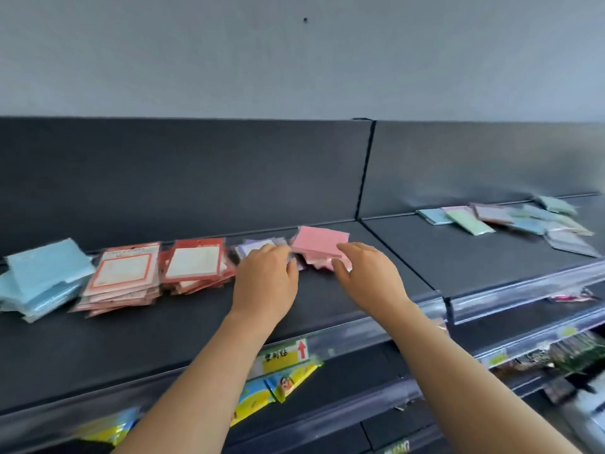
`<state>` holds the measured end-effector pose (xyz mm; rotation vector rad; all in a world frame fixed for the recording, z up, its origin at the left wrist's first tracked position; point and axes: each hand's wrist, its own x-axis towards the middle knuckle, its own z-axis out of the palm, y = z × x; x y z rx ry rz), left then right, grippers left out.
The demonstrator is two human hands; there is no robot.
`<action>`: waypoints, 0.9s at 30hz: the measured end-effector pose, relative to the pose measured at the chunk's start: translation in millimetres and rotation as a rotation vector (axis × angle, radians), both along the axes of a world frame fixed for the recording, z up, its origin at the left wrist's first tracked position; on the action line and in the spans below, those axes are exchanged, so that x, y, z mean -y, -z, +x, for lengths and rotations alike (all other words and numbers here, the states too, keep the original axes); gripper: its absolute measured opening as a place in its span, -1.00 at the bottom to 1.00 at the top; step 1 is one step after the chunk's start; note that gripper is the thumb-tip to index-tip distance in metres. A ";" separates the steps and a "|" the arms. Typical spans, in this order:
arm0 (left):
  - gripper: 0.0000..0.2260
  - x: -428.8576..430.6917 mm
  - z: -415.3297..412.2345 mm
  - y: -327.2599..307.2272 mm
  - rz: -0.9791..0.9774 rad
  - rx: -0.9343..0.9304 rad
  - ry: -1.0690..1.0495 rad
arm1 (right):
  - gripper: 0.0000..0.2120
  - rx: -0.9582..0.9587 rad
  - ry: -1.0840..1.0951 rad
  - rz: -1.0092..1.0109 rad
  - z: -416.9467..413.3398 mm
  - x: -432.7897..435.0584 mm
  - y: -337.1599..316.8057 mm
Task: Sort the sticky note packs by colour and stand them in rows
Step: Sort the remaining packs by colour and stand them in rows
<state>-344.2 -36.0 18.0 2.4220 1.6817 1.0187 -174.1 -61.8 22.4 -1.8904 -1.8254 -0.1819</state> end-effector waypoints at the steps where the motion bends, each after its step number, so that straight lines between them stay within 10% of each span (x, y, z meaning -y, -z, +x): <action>1: -0.79 2.7 22.0 -0.5 -0.003 0.009 0.016 | -0.71 0.007 0.015 -0.006 21.1 5.3 -0.3; 27: -0.71 -85.3 348.9 11.9 -0.167 -0.065 0.180 | -0.68 -0.073 0.274 -0.142 342.6 -41.8 14.5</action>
